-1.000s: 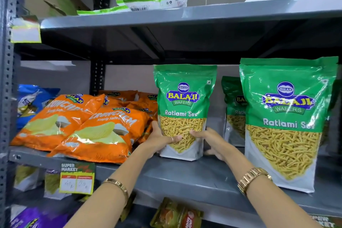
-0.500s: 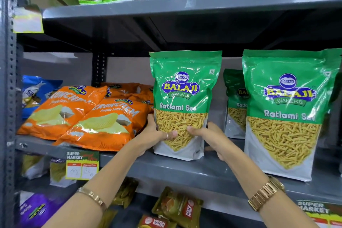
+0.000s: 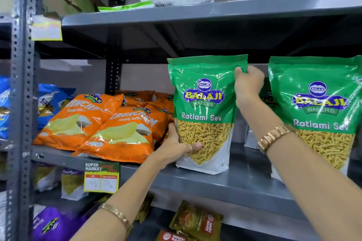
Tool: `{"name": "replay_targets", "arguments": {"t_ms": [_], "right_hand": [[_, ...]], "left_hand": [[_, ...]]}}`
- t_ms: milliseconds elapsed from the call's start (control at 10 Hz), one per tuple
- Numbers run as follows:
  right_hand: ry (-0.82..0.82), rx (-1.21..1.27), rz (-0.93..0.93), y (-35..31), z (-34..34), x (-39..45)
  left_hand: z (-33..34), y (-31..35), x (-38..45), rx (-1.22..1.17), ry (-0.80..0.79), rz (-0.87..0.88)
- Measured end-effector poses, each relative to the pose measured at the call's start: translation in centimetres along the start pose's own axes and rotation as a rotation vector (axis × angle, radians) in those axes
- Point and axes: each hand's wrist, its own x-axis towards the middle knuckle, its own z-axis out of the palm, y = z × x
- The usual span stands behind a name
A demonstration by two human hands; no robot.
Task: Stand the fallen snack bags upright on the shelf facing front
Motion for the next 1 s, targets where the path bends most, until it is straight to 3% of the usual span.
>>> {"name": "replay_targets", "arguments": {"t_ms": [200,700,800,900,1000], "right_hand": [[0.017,0.005,0.065,0.1,0.3,1.1],[0.035,0.002,-0.168,0.4,-2.8,-1.9],[0.022,-0.035,-0.254,0.6,-4.4,-3.1],[-0.002,-0.103,-0.398,1.3,-6.8,-3.9],[-0.037,-0.249,-0.547,2.5,-9.5,-4.7]], "left_hand": [[0.0,0.3,0.0,0.083,-0.013,-0.010],[0.2,1.3,-1.0,0.037,-0.013,-0.085],[1.4,2.3,-2.0,-0.093,0.178,0.056],[4.1,4.0,-3.2,0.076,0.457,0.348],[7.4,5.6,-4.1,0.293,0.549,0.512]]}}
